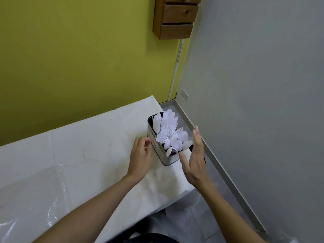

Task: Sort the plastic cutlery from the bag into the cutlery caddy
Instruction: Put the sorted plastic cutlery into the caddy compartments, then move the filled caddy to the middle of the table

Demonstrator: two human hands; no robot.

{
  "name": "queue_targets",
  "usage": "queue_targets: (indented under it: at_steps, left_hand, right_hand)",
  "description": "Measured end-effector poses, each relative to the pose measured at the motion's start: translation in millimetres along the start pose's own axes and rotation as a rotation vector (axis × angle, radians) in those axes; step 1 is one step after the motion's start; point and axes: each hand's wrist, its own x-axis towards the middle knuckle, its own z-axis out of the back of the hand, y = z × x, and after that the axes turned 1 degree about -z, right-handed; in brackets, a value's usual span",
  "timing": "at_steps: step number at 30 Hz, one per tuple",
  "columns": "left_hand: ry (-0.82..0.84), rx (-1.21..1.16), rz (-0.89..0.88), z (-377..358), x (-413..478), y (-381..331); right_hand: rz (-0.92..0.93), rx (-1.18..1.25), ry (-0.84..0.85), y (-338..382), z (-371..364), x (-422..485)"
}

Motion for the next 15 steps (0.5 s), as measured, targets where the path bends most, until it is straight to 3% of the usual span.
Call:
queue_targets:
  at_steps: [3,6,11,15]
  left_hand:
    - [-0.031,0.009,0.108,-1,25,-1]
    - [0.011,-0.056,0.293,-7,58,-4]
    - [0.243,-0.36,0.695,-20,104,2]
    - [0.27,-0.449,0.655,-10,102,-6]
  right_hand:
    - [-0.298,0.081,0.03,-10,-10,-11]
    - [-0.426,0.033,0.128,-11,-24,-13]
    - [-0.654,0.02,0.183,-9,-52,-4]
    - [-0.631,0.11,0.185,-15,-65,7]
